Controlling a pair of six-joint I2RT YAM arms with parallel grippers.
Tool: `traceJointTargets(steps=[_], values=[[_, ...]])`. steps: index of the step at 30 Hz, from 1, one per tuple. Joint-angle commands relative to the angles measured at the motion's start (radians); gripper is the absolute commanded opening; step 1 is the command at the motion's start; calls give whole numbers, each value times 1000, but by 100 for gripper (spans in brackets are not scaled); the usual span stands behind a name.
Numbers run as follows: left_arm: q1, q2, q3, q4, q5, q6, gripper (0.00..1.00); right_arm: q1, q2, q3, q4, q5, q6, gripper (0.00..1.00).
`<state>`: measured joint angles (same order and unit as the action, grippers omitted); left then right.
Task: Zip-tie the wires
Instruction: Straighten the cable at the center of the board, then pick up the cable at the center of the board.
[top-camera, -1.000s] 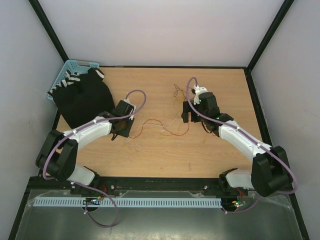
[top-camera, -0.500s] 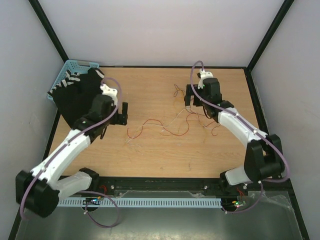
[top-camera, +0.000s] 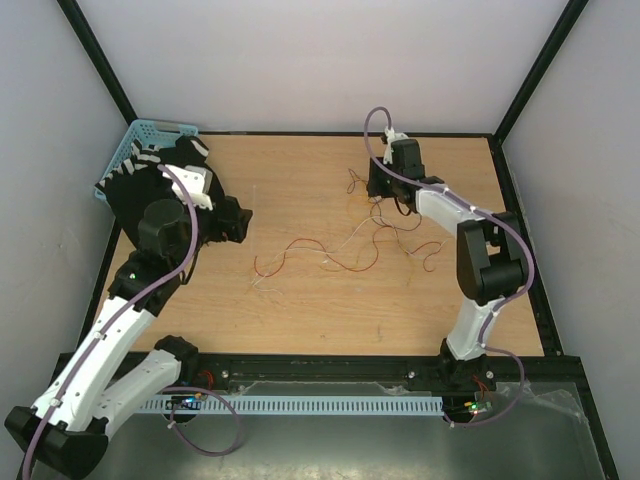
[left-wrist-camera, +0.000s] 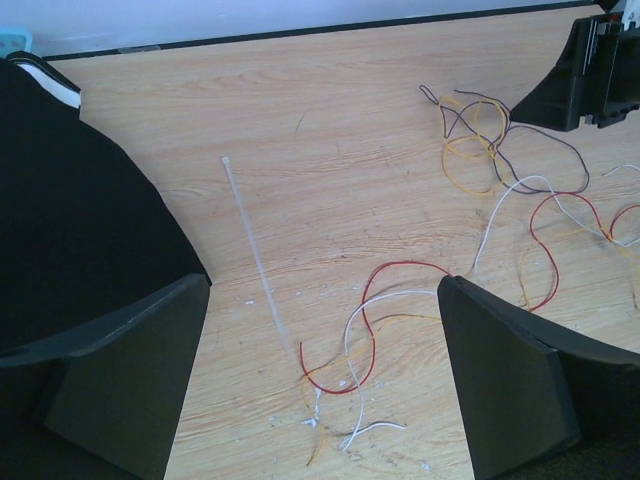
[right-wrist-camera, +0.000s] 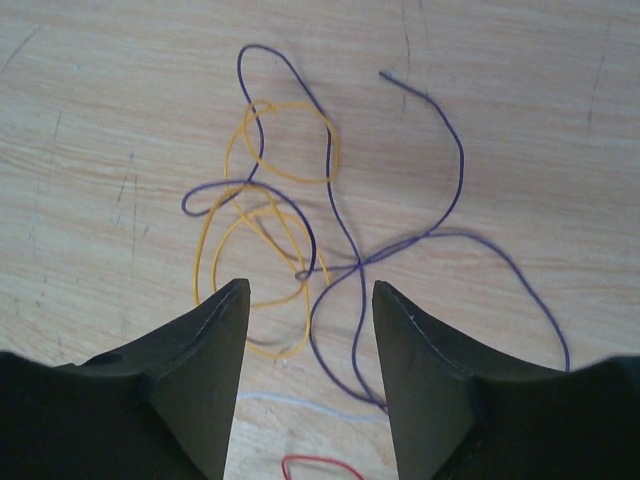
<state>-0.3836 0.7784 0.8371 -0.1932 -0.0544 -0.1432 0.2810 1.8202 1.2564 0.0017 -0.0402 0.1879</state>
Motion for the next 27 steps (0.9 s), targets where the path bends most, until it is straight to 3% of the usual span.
traceJointTargets(steps=[1,5,10,14,18,20,27], values=[[8,-6,9,4,19,22,99,-6,49,80,-4,4,-20,62],[9,12,8,11,21,14,99,-6,101,114,-8,-9,-23,61],[11,51,17,21,33,2,99,-6,179,166,-19,-23,-20,52],[11,73,31,22,34,3,99,-6,213,197,-43,-64,-16,37],[12,89,31,31,37,-3,99,-5,186,200,-43,-34,-27,10],[12,96,30,39,39,-4,99,-5,160,220,-56,-16,-34,3],[31,166,64,155,156,-27,99,4,38,392,-167,90,-102,0]])
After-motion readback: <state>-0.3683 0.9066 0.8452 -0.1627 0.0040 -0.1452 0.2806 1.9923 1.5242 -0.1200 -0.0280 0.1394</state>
